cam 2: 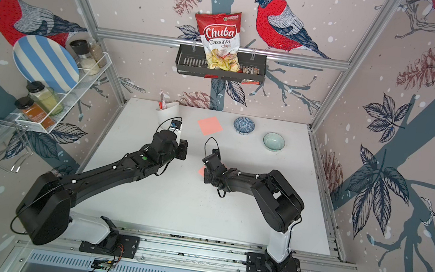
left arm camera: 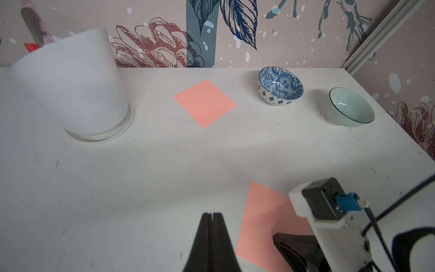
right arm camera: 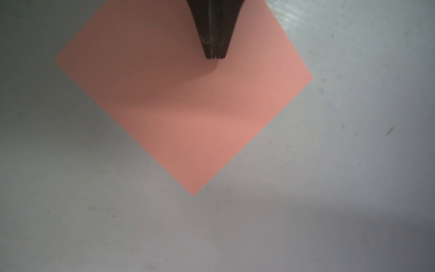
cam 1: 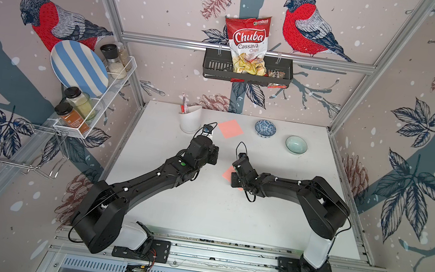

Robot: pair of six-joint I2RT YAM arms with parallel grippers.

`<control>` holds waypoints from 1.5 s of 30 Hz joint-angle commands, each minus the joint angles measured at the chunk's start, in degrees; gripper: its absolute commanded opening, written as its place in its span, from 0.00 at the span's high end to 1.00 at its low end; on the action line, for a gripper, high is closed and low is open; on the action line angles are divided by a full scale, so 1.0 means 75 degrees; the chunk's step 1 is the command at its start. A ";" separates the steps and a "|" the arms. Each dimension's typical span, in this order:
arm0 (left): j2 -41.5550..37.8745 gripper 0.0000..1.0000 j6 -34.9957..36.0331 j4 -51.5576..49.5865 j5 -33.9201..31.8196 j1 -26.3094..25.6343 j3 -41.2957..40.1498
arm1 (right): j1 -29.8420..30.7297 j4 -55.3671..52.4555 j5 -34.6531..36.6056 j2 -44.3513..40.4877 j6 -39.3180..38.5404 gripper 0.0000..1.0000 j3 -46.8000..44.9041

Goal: Fold the square paper along the opposite sides
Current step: Move the paper at the center of the board, then pick up the paper from the center of the board.

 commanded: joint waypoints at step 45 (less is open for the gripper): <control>0.4030 1.00 -0.0485 -0.3099 0.3589 -0.0989 0.2459 | -0.1452 -0.0462 -0.1419 -0.3367 0.2931 0.53 -0.2504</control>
